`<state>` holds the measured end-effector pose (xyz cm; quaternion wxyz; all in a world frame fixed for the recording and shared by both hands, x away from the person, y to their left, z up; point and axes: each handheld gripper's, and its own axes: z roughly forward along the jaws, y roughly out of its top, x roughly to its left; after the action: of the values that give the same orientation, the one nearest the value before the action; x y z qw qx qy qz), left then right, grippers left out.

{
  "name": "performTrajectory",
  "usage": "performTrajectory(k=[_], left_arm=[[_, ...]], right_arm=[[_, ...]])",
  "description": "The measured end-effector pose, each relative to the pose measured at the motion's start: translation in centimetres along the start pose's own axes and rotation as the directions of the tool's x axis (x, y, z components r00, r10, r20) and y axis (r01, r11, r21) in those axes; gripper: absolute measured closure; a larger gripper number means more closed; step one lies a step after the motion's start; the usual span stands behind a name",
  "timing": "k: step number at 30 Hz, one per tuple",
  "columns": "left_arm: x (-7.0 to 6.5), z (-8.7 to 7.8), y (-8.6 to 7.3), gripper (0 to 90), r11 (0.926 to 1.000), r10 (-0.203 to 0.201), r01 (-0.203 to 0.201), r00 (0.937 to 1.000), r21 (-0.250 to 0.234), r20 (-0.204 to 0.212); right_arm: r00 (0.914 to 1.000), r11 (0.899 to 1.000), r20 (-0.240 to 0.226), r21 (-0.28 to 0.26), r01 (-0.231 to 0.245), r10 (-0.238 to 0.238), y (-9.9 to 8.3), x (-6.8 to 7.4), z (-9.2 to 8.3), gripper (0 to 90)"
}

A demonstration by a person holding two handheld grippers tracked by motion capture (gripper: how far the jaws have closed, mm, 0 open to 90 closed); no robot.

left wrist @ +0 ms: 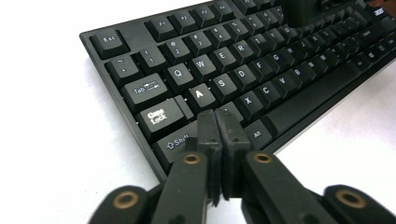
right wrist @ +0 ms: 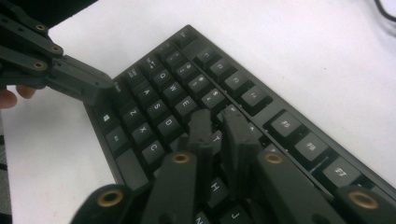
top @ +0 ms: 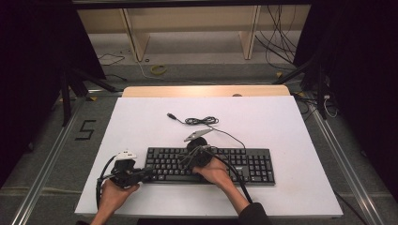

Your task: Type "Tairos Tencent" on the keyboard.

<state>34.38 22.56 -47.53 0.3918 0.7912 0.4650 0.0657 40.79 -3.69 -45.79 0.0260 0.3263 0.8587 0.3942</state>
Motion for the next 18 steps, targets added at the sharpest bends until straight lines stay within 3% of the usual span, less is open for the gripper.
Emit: performTrajectory(k=[5,18], left_arm=[[0.0,0.1,0.0,89.0,0.9999,0.006,-0.006,1.0,0.013,-0.004],[0.6,0.3,0.2,89.1,0.9999,-0.01,0.01,0.9998,0.012,-0.014]], right_arm=[[1.0,1.0,-0.002,0.016,0.002,-0.002,0.1,0.1,0.6,90.0],[1.0,1.0,-0.001,0.025,0.002,-0.002,0.2,0.0,1.4,90.0]])
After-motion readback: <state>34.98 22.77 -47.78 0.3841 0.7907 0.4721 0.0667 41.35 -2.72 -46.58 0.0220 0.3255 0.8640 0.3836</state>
